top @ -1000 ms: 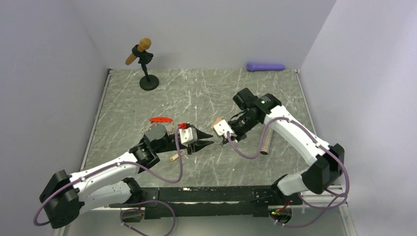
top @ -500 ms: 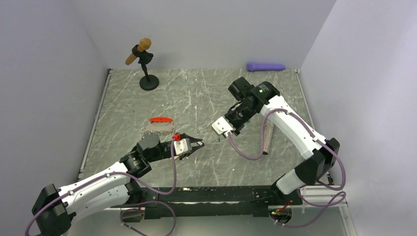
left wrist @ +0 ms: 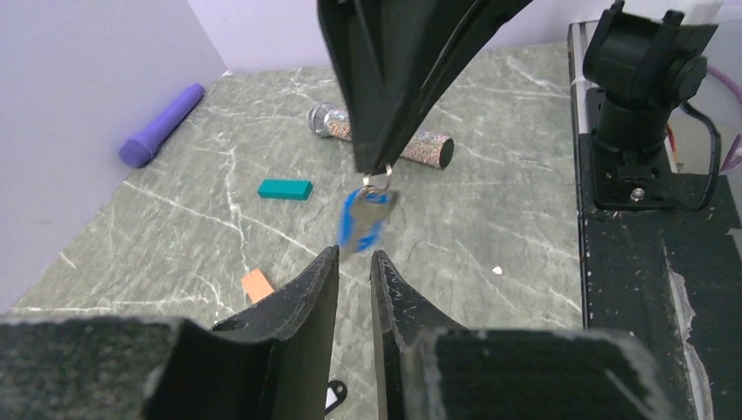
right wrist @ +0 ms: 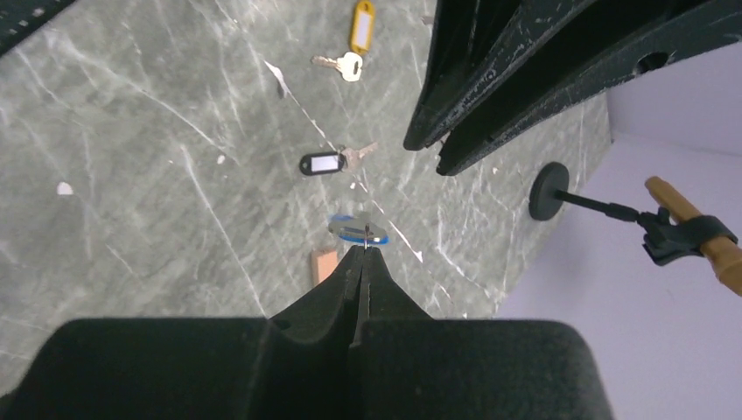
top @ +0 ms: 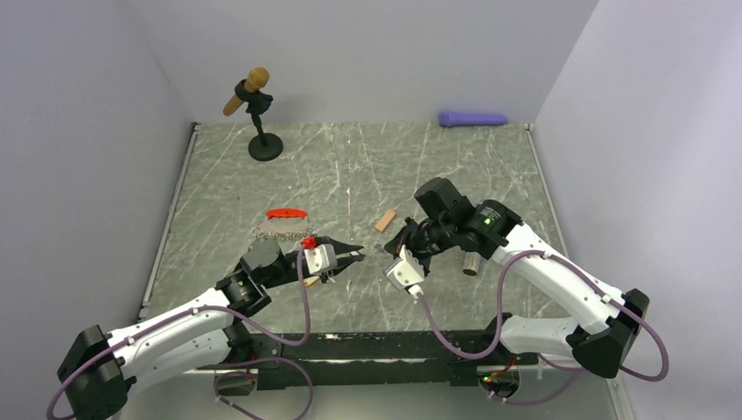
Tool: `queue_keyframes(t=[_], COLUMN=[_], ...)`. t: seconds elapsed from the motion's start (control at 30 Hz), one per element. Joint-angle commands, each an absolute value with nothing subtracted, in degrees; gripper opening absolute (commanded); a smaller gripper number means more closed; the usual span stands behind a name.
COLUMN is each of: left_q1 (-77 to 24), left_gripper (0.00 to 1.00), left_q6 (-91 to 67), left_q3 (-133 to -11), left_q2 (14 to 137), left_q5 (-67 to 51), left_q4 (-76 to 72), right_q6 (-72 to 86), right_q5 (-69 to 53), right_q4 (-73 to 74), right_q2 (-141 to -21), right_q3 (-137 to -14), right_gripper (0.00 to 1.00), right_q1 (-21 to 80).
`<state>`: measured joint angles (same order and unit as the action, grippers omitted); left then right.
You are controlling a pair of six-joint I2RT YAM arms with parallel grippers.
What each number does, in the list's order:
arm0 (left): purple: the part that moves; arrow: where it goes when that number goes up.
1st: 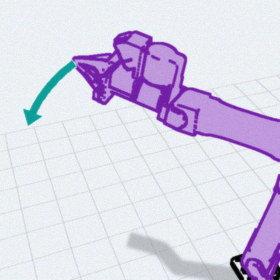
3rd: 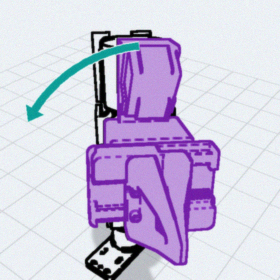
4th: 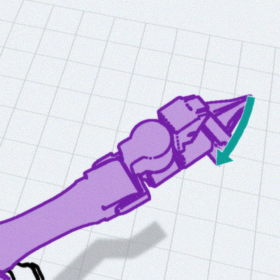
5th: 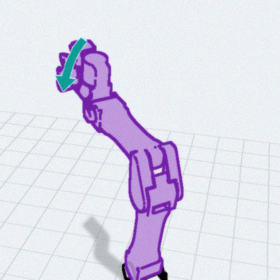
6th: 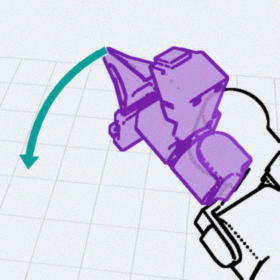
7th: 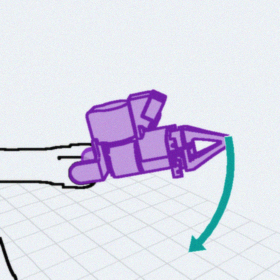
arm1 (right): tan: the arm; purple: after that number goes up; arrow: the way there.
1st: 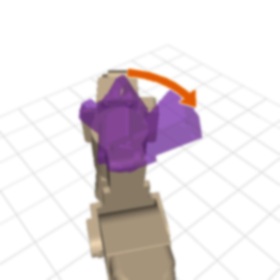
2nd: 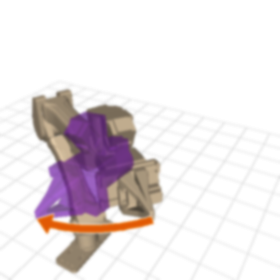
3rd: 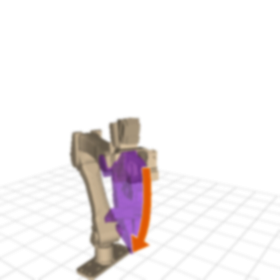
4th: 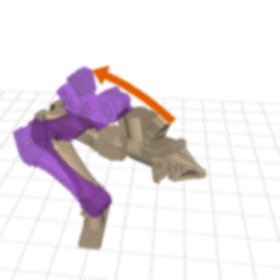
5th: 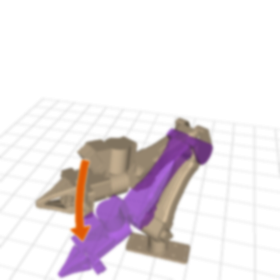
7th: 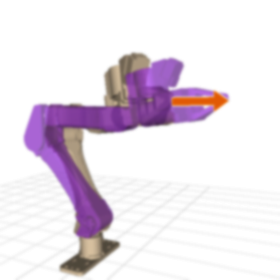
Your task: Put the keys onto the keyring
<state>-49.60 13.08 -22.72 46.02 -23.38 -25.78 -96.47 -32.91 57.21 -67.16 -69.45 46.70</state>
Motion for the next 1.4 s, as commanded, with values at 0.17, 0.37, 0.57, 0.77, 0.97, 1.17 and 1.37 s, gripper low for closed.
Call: queue_keyframes(t=[0.17, 0.37, 0.57, 0.77, 0.97, 1.17, 1.37], left_q1=[-51.35, -53.25, -54.78, -55.45, -55.81, -55.90, -55.90], left_gripper=[0.24, 0.25, 0.26, 0.26, 0.26, 0.26, 0.27], left_q6=[8.65, 11.17, 12.27, 12.76, 12.57, 12.89, 13.02], left_q3=[-24.13, -26.61, -27.29, -27.04, -26.85, -25.58, -23.65], left_q2=[50.00, 54.40, 55.59, 55.70, 56.07, 55.40, 54.46], left_q5=[-25.83, -21.78, -17.47, -16.13, -16.26, -15.97, -14.58], left_q4=[-34.09, -33.19, -34.36, -34.08, -34.66, -34.94, -34.30], right_q6=[-91.39, -88.97, -87.60, -85.23, -84.73, -84.11, -83.91], right_q5=[-30.46, -30.52, -30.92, -32.20, -32.76, -32.72, -32.79], right_q4=[50.02, 50.45, 50.59, 49.97, 49.31, 49.48, 49.37], right_q2=[-67.31, -68.32, -68.65, -68.62, -68.36, -68.65, -69.00], right_q3=[-68.32, -70.00, -70.15, -70.40, -70.20, -70.40, -70.41], right_gripper=[0.00, 0.00, 0.00, 0.00, 0.00, 0.00, 0.00], right_q1=[47.55, 47.70, 47.77, 47.91, 47.92, 47.90, 47.96])
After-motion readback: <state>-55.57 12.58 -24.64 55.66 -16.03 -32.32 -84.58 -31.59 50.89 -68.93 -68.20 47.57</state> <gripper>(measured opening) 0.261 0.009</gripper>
